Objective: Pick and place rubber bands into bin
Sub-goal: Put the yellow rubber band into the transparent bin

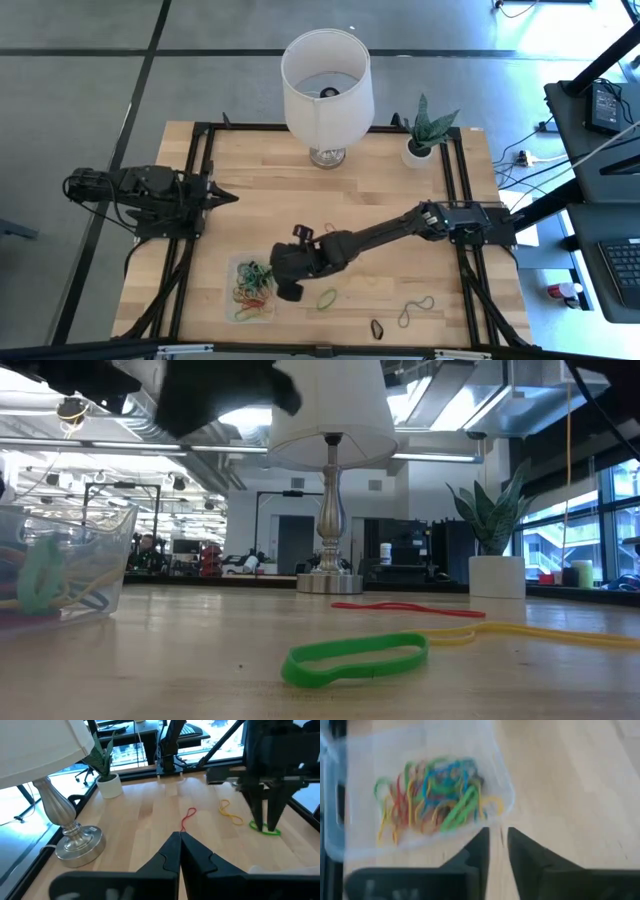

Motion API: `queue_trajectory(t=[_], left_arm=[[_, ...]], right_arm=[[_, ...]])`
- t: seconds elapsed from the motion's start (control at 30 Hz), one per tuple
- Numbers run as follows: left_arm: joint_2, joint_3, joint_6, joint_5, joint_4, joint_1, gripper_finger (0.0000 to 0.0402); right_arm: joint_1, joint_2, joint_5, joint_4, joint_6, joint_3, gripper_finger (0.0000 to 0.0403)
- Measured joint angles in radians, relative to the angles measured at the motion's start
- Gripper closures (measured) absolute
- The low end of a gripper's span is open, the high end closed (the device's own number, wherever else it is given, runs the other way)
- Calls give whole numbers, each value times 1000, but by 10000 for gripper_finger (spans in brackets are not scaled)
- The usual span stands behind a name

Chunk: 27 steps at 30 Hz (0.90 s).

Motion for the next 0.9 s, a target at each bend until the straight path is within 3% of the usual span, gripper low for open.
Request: queue_trajectory(t=[0.13, 0.23, 0.4, 0.7, 0.9], left_arm=[[0, 0, -5, 0, 1, 0, 399], [0, 0, -5, 0, 1, 0, 399], [0, 0, -5, 0, 1, 0, 400], [26, 0, -6, 8, 4, 0, 400], [212, 1, -11, 64, 131, -2, 399]], right_arm=[[31, -16, -21, -131, 13, -15, 393], [52, -14, -23, -230, 63, -34, 394], [74, -49, -41, -189, 130, -158, 398], [145, -358, -37, 169, 347, -698, 399], [227, -600, 18, 337, 578, -1060, 399]])
